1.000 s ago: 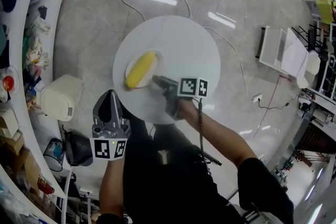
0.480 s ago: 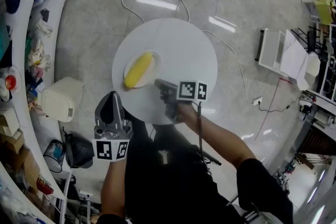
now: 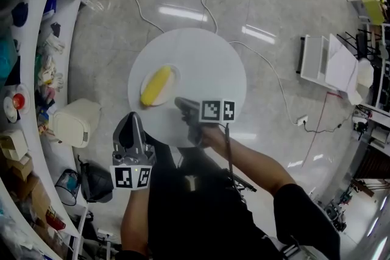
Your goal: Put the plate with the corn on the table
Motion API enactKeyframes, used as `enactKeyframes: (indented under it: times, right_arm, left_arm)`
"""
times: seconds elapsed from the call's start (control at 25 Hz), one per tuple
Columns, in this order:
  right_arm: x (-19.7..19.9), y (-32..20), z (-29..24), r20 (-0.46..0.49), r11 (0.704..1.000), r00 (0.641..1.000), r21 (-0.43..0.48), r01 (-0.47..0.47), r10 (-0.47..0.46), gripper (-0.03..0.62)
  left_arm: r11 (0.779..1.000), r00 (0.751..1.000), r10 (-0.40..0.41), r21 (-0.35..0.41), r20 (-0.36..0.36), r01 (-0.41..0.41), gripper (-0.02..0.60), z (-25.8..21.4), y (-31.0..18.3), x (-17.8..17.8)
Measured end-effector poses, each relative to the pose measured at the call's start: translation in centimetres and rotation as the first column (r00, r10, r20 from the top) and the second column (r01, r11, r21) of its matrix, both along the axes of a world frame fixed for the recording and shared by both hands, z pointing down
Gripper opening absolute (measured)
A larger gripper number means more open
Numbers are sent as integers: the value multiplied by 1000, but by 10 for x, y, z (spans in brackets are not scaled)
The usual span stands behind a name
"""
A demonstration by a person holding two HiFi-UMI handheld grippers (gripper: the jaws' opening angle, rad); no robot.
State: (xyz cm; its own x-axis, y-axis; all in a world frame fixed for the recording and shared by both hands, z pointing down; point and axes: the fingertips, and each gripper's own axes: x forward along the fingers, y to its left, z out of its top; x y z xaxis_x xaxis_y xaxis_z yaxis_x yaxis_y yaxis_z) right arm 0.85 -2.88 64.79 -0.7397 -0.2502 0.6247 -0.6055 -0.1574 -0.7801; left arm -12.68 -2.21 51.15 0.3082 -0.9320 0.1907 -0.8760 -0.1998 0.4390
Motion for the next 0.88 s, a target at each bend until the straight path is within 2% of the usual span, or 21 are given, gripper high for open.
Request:
enactKeyframes:
  times: [0.2,0.48,0.76,0.88]
  right_arm:
    - [3,3,-29,45,999,999,36,-14,12,9]
    - [21,-2,-89,96,988,995,145,-43,29,9]
    - [47,1,-139,124,965,991,253,-69,39,9]
    - [55,6,-164,109,942,994,331,-50,15,9]
  left_arm:
    - [1000,1000,3,7,5,-3,2,-16,8,15]
    - [999,1000,25,41,11,-25,2,-49,19,50]
    - [995,998,57,85,25,-59,2,-87,29,91]
    - [993,997,72,95,23,-74,2,-100,36,108]
